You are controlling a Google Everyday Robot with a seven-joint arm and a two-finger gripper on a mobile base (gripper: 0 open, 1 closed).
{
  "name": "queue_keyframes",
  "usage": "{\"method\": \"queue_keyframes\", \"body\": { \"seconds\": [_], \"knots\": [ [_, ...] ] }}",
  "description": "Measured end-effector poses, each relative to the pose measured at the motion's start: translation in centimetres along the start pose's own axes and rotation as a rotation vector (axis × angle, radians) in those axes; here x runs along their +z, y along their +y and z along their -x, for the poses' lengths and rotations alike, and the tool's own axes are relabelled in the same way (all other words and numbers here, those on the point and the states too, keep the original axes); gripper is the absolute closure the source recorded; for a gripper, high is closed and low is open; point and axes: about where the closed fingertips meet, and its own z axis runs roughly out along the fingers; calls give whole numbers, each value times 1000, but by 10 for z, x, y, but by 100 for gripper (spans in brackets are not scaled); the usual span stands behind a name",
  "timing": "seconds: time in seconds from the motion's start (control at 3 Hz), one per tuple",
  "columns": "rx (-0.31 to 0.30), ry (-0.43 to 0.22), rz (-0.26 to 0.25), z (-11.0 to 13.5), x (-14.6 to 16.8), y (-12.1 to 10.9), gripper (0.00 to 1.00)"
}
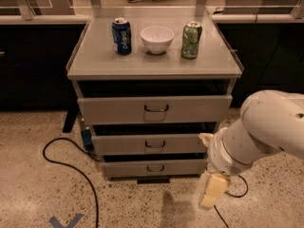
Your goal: Open bottom drawer
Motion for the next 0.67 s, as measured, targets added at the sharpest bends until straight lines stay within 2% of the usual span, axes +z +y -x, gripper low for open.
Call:
{"method": "queue_keyframes", "body": {
  "seconds": [0.33,0.67],
  "knots": [
    [-27,-27,31,-2,68,-21,0],
    [-69,4,55,-7,129,-38,0]
  ]
}}
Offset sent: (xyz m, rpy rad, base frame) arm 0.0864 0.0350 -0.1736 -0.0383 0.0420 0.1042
